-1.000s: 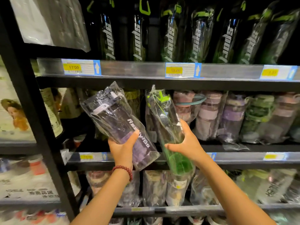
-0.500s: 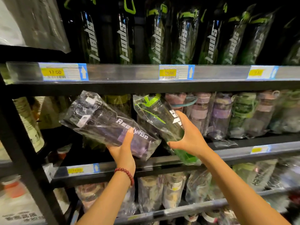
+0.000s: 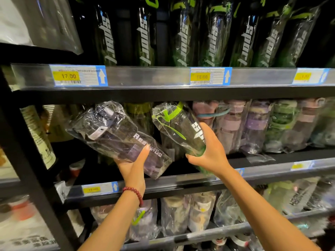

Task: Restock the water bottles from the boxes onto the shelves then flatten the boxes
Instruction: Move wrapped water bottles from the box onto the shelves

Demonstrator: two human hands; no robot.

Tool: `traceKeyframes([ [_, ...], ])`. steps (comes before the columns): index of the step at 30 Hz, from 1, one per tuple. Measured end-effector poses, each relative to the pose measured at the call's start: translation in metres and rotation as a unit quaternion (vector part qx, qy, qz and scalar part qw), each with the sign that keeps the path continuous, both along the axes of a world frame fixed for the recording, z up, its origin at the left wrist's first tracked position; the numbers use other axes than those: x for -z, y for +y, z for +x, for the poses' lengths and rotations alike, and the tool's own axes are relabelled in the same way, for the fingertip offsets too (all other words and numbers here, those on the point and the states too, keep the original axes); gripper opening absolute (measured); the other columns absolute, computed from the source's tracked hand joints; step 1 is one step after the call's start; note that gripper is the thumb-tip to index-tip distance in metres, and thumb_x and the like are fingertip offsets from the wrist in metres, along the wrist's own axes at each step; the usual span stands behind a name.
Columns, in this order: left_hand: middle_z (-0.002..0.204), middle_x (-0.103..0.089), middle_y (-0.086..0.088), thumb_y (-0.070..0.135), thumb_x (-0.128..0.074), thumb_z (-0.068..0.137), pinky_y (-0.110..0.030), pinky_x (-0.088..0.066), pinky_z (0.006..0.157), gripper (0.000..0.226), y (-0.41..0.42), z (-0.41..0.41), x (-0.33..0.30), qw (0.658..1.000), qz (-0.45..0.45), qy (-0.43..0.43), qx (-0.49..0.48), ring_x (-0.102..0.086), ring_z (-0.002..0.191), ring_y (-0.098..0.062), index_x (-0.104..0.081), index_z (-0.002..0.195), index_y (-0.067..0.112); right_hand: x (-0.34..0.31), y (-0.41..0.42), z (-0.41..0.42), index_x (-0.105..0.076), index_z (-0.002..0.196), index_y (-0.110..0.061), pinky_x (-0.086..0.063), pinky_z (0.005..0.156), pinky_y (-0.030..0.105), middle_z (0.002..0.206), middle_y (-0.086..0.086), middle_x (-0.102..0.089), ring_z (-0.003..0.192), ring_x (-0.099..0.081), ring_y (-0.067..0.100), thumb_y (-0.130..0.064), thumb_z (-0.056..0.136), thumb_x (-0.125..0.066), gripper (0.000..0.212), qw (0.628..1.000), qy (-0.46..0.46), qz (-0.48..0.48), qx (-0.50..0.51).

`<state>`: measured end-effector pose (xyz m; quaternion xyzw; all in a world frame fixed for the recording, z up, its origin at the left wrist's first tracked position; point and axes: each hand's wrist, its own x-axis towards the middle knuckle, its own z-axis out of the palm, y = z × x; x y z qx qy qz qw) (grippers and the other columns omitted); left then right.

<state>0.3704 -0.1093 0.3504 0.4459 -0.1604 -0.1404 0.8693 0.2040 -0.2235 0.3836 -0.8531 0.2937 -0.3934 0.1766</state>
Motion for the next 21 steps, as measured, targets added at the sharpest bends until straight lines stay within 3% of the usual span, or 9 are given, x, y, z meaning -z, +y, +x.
traceKeyframes([
  [4, 0.113, -0.067, -0.001, 0.011, -0.084, 0.066, -0.032, -0.053, 0.09, 0.06, 0.003, 0.013, 0.005, 1.0, 0.028, -0.009, 0.001, -0.065, 0.103, -0.012, -0.058, 0.12, 0.009, 0.002, 0.001, 0.007, -0.024, 0.147, -0.017, -0.035, 0.102, 0.026, 0.146, -0.003, -0.036, 0.134, -0.034, 0.015, -0.024, 0.066, -0.081, 0.099, 1.0, -0.012, 0.007, -0.002],
  [7, 0.11, -0.068, -0.002, 0.012, -0.082, 0.067, -0.036, -0.053, 0.091, 0.053, 0.006, 0.017, 0.005, 0.999, 0.038, -0.014, -0.001, -0.066, 0.1, -0.012, -0.061, 0.116, 0.007, -0.002, 0.003, 0.01, -0.027, 0.144, -0.017, -0.039, 0.1, 0.03, 0.14, 0.0, -0.041, 0.128, -0.038, 0.016, -0.024, 0.067, -0.081, 0.095, 1.0, -0.002, 0.004, -0.013],
  [10, 0.079, -0.07, 0.011, 0.003, -0.078, 0.07, -0.024, -0.054, 0.07, 0.029, 0.006, 0.018, 0.006, 0.999, 0.043, -0.021, -0.007, -0.066, 0.07, 0.002, -0.062, 0.089, 0.018, -0.005, 0.001, 0.014, -0.034, 0.136, -0.023, -0.047, 0.091, 0.038, 0.124, -0.004, -0.049, 0.114, -0.048, 0.018, -0.031, 0.063, -0.079, 0.086, 1.0, -0.004, -0.002, -0.028],
  [11, 0.069, -0.069, 0.016, -0.001, -0.076, 0.072, -0.02, -0.053, 0.064, 0.03, 0.007, 0.016, 0.003, 0.999, 0.039, -0.026, -0.007, -0.064, 0.062, 0.004, -0.06, 0.084, 0.021, -0.006, 0.0, 0.015, -0.036, 0.132, -0.025, -0.049, 0.086, 0.042, 0.119, -0.007, -0.05, 0.109, -0.049, 0.017, -0.033, 0.062, -0.077, 0.082, 0.999, -0.005, -0.004, -0.034],
  [15, 0.056, -0.064, 0.024, -0.005, -0.073, 0.074, -0.015, -0.05, 0.06, 0.034, 0.01, 0.014, -0.001, 0.998, 0.046, -0.038, -0.014, -0.062, 0.055, 0.008, -0.054, 0.076, 0.024, -0.001, -0.001, 0.024, -0.039, 0.128, -0.027, -0.05, 0.084, 0.043, 0.115, -0.01, -0.051, 0.105, -0.051, 0.015, -0.027, 0.061, -0.078, 0.078, 0.998, -0.025, 0.008, -0.057],
  [17, 0.071, -0.07, 0.018, -0.003, -0.076, 0.072, -0.022, -0.053, 0.07, 0.038, 0.012, 0.018, 0.002, 0.997, 0.047, -0.053, -0.021, -0.066, 0.07, 0.002, -0.057, 0.082, 0.028, 0.005, 0.0, 0.031, -0.039, 0.129, -0.025, -0.05, 0.083, 0.043, 0.114, -0.009, -0.051, 0.104, -0.052, 0.016, -0.029, 0.06, -0.077, 0.079, 0.998, -0.035, 0.017, -0.053],
  [19, 0.097, -0.066, 0.012, 0.001, -0.081, 0.067, -0.031, -0.05, 0.089, 0.054, 0.014, 0.025, 0.007, 0.996, 0.057, -0.067, -0.034, -0.064, 0.092, -0.005, -0.053, 0.097, 0.036, 0.01, 0.002, 0.038, -0.037, 0.131, -0.023, -0.05, 0.084, 0.041, 0.116, -0.008, -0.05, 0.106, -0.052, 0.017, -0.038, 0.058, -0.074, 0.083, 0.998, -0.039, 0.03, -0.041],
  [21, 0.112, -0.061, 0.008, 0.013, -0.088, 0.06, -0.033, -0.045, 0.099, 0.069, 0.018, 0.031, 0.012, 0.994, 0.067, -0.077, -0.041, -0.06, 0.104, -0.006, -0.049, 0.112, 0.034, 0.016, 0.002, 0.044, -0.035, 0.134, -0.021, -0.048, 0.088, 0.036, 0.119, -0.009, -0.047, 0.109, -0.049, 0.015, -0.037, 0.058, -0.075, 0.088, 0.998, -0.041, 0.034, -0.041],
])
